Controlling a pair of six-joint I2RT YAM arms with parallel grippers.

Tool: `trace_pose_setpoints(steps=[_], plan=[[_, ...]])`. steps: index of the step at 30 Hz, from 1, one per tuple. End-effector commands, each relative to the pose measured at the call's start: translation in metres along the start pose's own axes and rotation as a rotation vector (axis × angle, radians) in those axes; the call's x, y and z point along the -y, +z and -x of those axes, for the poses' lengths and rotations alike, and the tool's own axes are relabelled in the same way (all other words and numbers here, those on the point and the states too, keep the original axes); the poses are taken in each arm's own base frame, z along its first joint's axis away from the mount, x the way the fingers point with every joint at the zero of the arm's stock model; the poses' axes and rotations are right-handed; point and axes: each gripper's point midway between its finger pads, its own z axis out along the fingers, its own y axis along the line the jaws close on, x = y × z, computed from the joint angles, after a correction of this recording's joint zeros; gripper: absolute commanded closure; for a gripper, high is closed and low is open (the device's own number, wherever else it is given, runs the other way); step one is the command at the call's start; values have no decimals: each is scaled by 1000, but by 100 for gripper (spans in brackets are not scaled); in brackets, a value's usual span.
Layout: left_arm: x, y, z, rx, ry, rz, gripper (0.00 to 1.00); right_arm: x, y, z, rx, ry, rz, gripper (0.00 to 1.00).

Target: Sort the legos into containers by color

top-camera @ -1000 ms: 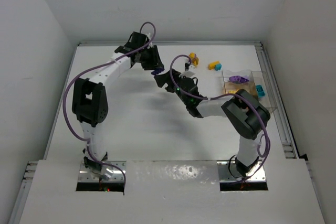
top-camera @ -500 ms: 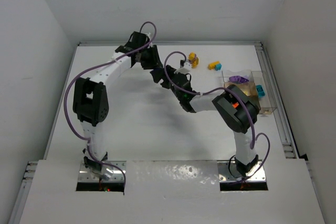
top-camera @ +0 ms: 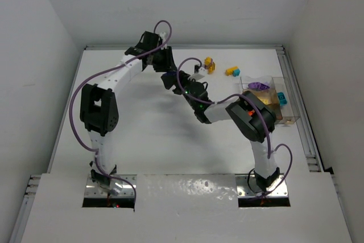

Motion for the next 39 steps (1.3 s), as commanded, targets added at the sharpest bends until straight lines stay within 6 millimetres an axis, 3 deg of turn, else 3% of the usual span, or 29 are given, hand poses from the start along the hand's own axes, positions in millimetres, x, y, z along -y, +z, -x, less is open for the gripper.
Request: trace_pose_setpoints(steps=[1, 12, 20, 29, 39], plan=[[11, -8, 21, 48, 39, -46, 100, -18, 0, 15, 89, 39, 93, 26], [16, -9, 16, 19, 47, -79, 100, -12, 9, 19, 117, 75, 118, 26], [19, -7, 11, 4, 31, -101, 100, -14, 16, 23, 122, 56, 116, 34], [24, -5, 3, -19, -2, -132, 100, -10, 24, 30, 161, 48, 94, 34], [26, -7, 8, -4, -9, -135, 100, -7, 31, 36, 177, 56, 83, 49]])
